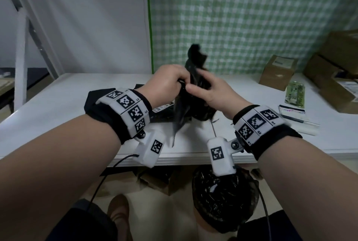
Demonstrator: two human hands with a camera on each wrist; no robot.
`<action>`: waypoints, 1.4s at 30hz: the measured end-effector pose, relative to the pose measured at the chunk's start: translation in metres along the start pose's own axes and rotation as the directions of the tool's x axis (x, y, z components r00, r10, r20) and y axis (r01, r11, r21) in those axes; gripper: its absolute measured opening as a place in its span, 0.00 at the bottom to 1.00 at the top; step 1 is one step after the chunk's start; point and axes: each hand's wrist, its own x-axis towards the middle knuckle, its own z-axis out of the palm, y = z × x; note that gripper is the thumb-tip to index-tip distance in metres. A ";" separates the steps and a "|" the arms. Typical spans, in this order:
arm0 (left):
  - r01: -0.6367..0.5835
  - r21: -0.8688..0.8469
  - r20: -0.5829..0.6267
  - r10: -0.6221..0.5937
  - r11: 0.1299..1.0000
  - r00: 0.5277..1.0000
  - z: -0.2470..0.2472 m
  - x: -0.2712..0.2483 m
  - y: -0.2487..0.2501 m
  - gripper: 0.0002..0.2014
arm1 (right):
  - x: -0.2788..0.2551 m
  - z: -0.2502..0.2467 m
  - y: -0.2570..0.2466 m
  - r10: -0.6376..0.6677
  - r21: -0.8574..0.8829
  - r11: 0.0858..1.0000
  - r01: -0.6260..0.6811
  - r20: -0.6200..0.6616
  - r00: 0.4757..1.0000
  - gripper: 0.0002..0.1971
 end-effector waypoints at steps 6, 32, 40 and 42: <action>0.147 -0.332 0.091 -0.123 0.932 0.988 0.014 -0.015 0.008 0.14 | -0.010 0.004 0.008 0.151 0.256 0.951 -0.173 0.103 0.983 0.21; 0.472 -0.864 0.363 -0.435 0.173 0.824 0.080 -0.042 0.024 0.11 | -0.074 0.007 0.028 0.403 0.621 0.734 -0.277 -0.069 0.913 0.24; 0.398 -0.888 0.225 -0.536 0.230 0.813 0.089 -0.045 0.025 0.13 | -0.096 -0.010 0.054 0.508 0.561 0.779 -0.280 -0.302 0.807 0.14; 0.368 -0.908 0.206 -0.551 0.201 0.809 0.092 -0.047 0.031 0.13 | -0.105 -0.010 0.060 0.552 0.555 0.767 -0.321 -0.318 0.770 0.08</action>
